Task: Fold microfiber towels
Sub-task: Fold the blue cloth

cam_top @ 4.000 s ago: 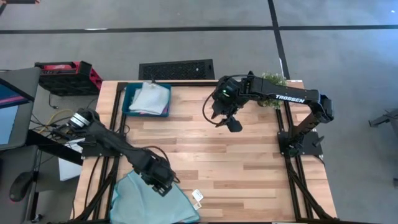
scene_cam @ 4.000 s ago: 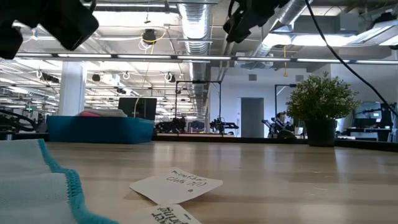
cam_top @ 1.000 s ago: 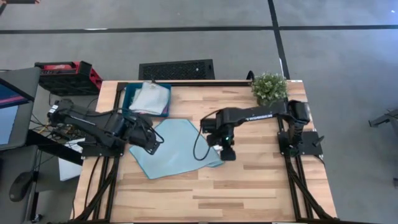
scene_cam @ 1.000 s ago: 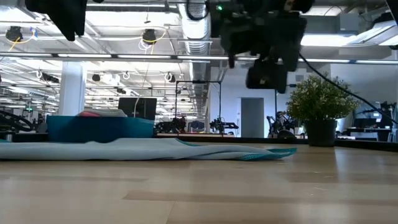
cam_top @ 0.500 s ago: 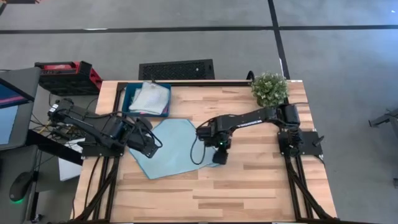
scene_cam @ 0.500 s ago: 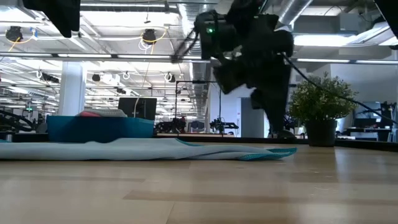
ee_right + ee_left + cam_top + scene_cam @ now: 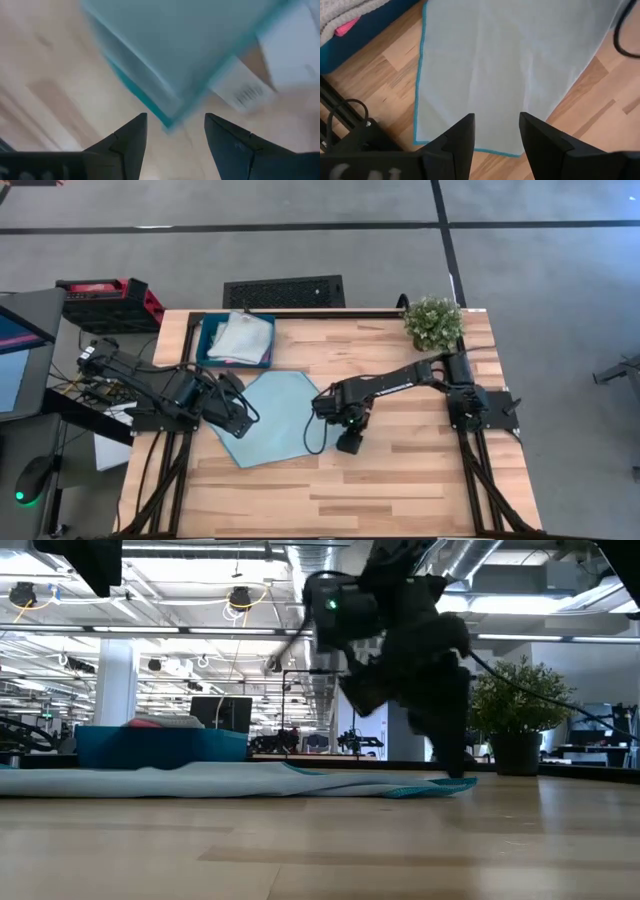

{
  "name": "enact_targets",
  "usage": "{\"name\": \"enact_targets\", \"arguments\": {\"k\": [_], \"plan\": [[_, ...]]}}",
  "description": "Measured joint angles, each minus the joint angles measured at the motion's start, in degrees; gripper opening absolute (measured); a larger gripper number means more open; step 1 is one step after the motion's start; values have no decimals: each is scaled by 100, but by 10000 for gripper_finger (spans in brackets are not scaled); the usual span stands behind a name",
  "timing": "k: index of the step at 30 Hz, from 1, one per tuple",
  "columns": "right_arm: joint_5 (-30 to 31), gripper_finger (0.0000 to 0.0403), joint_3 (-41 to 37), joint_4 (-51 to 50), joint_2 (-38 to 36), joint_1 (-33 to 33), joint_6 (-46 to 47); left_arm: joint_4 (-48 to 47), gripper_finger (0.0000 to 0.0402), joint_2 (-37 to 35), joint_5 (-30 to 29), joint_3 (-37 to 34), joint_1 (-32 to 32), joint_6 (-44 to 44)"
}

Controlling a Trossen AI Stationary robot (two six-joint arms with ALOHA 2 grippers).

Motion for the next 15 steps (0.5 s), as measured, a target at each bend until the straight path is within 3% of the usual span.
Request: {"name": "enact_targets", "arguments": {"k": [15], "plan": [[192,221,20,223,-11,84,249,-2,147,0,3,2,-25,0]]}}
